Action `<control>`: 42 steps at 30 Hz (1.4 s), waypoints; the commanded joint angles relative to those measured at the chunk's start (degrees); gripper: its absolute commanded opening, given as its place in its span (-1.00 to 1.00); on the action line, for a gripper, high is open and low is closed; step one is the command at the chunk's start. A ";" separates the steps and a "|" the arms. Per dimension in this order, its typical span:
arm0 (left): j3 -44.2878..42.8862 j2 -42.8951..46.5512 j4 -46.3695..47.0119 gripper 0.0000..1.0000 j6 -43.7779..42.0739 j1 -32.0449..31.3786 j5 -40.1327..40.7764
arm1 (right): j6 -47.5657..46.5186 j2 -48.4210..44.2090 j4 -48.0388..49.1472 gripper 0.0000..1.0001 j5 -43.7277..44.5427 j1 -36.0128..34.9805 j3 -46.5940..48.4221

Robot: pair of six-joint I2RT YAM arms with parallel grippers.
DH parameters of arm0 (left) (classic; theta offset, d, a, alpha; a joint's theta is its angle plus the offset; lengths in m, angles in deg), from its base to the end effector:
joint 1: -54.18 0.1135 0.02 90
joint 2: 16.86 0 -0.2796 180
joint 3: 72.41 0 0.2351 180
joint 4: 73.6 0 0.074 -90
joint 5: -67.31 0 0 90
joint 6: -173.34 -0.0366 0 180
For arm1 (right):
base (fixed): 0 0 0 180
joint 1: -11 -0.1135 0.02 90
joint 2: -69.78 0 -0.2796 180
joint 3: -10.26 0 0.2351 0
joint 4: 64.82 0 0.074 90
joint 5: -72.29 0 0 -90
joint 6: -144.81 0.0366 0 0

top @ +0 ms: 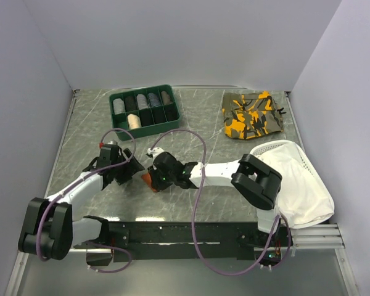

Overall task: Roll the underwear
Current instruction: Roll the underwear to the center of the board.

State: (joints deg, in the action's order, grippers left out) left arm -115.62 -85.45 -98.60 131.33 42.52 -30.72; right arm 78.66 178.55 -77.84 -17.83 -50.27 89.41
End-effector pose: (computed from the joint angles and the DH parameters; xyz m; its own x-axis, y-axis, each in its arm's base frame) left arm 0.1955 -0.0456 0.1881 -0.7184 -0.6030 -0.3468 -0.3682 0.7526 -0.5458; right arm 0.1901 0.3470 0.1871 -0.6527 -0.3495 -0.6722 -0.6710 0.6786 0.2987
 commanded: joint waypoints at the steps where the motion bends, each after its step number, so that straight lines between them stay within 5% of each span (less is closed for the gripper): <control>1: -1.11 3.55 -1.12 0.53 -0.88 0.32 0.39 | -2.76 -1.55 -1.32 -0.39 -16.62 2.65 2.96; 17: 4.25 16.03 -1.83 0.53 -1.75 0.32 -3.56 | 5.23 12.42 5.53 -0.30 -50.58 14.69 8.94; 28: 9.53 20.87 2.74 0.42 -0.26 0.23 -8.40 | 21.22 18.57 16.43 -0.28 -53.58 18.21 5.25; 42: 11.20 14.20 8.98 0.22 1.14 -0.03 -4.71 | 30.81 21.40 25.92 -0.24 -54.02 18.74 0.51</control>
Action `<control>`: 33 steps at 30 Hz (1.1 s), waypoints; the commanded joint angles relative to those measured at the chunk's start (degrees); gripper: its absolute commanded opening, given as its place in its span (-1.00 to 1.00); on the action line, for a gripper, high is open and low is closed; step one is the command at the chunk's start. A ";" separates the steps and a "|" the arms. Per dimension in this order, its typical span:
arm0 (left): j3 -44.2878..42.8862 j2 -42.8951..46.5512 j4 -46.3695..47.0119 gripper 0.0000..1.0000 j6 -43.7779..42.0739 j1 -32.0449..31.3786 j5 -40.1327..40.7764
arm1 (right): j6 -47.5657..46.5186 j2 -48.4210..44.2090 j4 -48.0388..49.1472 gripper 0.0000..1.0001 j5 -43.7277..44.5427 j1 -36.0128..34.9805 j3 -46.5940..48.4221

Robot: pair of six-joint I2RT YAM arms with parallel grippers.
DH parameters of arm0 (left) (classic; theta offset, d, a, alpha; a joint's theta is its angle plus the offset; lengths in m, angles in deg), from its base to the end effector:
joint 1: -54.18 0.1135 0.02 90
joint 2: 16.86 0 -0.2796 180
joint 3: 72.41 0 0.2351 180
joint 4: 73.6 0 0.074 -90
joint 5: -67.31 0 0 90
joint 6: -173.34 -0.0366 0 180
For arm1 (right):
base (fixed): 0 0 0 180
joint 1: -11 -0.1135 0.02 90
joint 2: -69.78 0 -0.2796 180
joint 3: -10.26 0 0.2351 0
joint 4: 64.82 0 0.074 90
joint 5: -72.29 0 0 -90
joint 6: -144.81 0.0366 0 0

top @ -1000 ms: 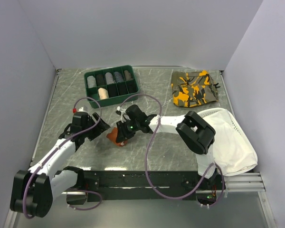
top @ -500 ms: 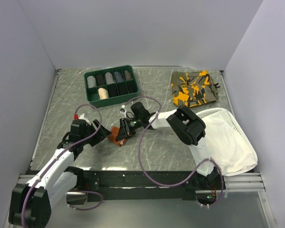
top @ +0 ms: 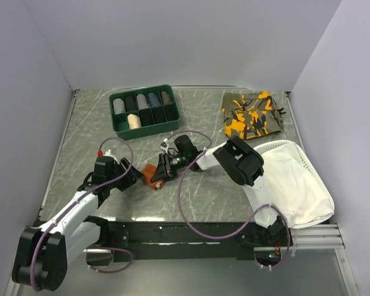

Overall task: Roll the underwear
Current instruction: Roll the underwear to the center of the board.

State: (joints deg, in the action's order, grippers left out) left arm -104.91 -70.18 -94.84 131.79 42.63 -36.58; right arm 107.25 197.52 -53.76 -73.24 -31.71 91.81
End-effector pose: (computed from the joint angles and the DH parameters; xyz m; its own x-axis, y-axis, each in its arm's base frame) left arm 0.1492 -0.0395 0.1808 -0.7115 -0.5961 -0.3721 -0.2465 0.7076 -0.6623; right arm 0.2965 0.3148 0.1104 -0.9548 -0.2708 -0.1225 -0.2009 0.2841 0.9375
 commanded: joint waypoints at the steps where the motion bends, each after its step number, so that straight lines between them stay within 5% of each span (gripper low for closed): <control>1: 0.40 -2.04 5.66 0.23 0.60 -0.23 1.15 | 2.40 2.34 2.19 -0.24 1.47 0.09 -1.99; 17: -1.45 -15.76 19.19 0.15 1.65 -4.27 1.84 | 2.13 2.16 2.54 -0.19 0.60 0.18 -2.69; 25: -1.97 -21.90 21.84 -0.52 0.25 -6.64 3.43 | 0.38 0.67 2.19 -0.07 -0.11 0.01 -3.57; 30: -2.67 -22.71 20.53 -0.65 -0.28 -7.87 4.66 | -5.85 -6.08 -2.62 0.21 5.33 0.01 -4.71; 33: -3.46 -22.35 18.33 -0.67 -0.81 -8.40 5.36 | -13.58 -12.66 -13.60 0.39 16.12 -0.70 -4.27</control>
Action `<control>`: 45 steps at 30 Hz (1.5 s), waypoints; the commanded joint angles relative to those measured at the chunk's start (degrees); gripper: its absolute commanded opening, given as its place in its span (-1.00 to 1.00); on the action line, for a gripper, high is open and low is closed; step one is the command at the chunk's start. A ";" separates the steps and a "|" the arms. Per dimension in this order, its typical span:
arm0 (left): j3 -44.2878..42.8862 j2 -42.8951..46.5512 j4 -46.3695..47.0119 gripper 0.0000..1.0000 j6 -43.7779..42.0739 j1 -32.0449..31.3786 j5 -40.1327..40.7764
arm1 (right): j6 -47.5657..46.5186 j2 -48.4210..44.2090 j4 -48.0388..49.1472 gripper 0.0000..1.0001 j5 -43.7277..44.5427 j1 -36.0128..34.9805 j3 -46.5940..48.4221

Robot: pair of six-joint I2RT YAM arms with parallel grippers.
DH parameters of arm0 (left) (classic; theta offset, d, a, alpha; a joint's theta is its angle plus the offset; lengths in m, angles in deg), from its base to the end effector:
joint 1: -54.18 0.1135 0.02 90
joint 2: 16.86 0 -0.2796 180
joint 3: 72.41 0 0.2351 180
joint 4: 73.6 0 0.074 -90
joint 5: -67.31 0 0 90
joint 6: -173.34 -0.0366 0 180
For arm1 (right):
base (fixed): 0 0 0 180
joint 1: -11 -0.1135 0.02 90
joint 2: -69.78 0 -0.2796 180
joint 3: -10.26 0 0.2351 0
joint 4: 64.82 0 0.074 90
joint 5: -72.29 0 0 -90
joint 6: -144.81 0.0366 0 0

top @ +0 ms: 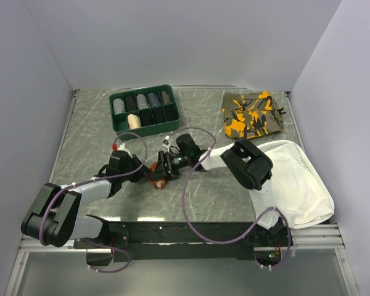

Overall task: Roll the underwear
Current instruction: Roll the underwear to the center of the board.

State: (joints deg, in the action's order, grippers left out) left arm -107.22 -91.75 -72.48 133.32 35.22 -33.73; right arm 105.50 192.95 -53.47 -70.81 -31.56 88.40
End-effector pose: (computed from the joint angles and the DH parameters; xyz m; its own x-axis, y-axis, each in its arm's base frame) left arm 0.1987 -0.0757 0.1629 -0.7345 -0.5424 -0.4078 -0.1598 0.7223 -0.6729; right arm 0.2888 0.3050 0.1280 -0.9522 -0.2437 -0.1841 -0.2517 0.2852 0.9248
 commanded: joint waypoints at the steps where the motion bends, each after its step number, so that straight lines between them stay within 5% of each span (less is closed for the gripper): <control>1: -1.76 -0.69 -4.56 -0.68 -2.77 -1.08 2.87 | -13.76 -9.87 -19.92 0.45 17.82 -1.46 -0.43; 5: -3.87 -0.52 -9.38 -0.70 -3.39 -1.60 3.49 | -21.76 -17.26 -33.32 0.53 46.59 -6.29 1.51; 12: -8.00 -0.61 -15.72 -0.72 -2.25 -2.22 4.46 | -23.80 -21.39 -38.44 0.57 69.17 -17.37 3.36; 24: -10.02 0.01 -21.17 -0.72 -0.76 -2.48 6.30 | -25.56 -19.56 -37.29 0.56 77.97 -24.31 9.33; 45: -11.43 -1.13 -22.14 -0.71 -0.49 -2.48 6.04 | -26.97 -12.52 -35.27 0.34 73.23 -25.37 11.36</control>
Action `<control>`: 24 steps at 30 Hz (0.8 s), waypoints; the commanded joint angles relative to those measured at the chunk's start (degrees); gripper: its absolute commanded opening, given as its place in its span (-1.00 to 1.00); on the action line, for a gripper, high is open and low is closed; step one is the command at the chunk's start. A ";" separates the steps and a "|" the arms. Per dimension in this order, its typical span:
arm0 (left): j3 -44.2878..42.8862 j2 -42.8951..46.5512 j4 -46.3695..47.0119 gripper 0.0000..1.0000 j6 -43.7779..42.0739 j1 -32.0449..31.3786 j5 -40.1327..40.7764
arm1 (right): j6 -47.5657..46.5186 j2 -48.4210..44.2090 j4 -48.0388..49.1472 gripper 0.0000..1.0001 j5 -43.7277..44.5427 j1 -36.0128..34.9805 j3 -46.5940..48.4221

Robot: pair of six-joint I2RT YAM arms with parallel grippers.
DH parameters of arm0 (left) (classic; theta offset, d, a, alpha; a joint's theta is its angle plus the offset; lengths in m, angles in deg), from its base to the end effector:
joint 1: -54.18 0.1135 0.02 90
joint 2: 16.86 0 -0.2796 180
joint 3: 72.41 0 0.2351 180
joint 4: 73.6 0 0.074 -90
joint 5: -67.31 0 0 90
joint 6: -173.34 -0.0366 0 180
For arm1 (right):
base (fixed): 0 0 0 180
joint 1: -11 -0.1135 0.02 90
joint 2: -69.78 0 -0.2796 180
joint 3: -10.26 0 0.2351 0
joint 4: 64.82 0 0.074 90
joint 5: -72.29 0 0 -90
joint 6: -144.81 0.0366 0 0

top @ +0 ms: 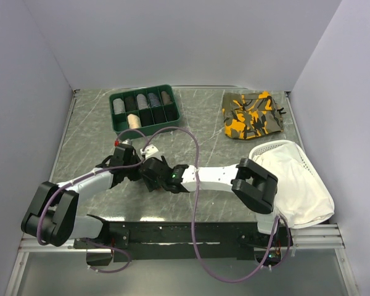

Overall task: Roll the underwear
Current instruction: Roll the underwear to the center of the board.

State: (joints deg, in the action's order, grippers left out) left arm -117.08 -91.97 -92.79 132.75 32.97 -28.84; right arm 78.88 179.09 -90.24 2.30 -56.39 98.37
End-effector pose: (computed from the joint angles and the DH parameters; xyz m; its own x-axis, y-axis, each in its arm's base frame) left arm 0.2059 -0.0841 0.1805 -0.7844 -0.5055 -0.3595 -0.2632 0.7961 -0.5450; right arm 0.1677 0.3701 0.2136 -0.5721 -0.3768 -0.7285 -0.5955 0.8016 0.0530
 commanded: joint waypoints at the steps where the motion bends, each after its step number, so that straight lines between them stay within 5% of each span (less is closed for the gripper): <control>1: -1.58 -1.00 -1.75 -0.71 0.25 -0.23 0.97 | -0.17 1.51 1.75 0.33 0.03 -0.54 1.21; 9: -1.22 -0.65 -1.40 -0.71 0.34 -0.23 0.70 | -0.08 3.71 1.75 0.05 1.08 -0.54 1.22; 17: -0.96 0.66 -2.18 -0.66 0.78 -0.23 0.96 | 1.06 2.75 2.90 -0.52 -1.64 -0.02 -3.35; 24: -2.98 3.30 -5.52 -0.15 0.78 0.20 3.60 | 4.04 -2.61 10.53 -0.72 -11.47 3.32 -12.31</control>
State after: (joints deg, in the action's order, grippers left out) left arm -117.43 -91.16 -95.10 133.74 32.99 -28.01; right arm 80.22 179.66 -81.63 -1.33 -55.32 92.01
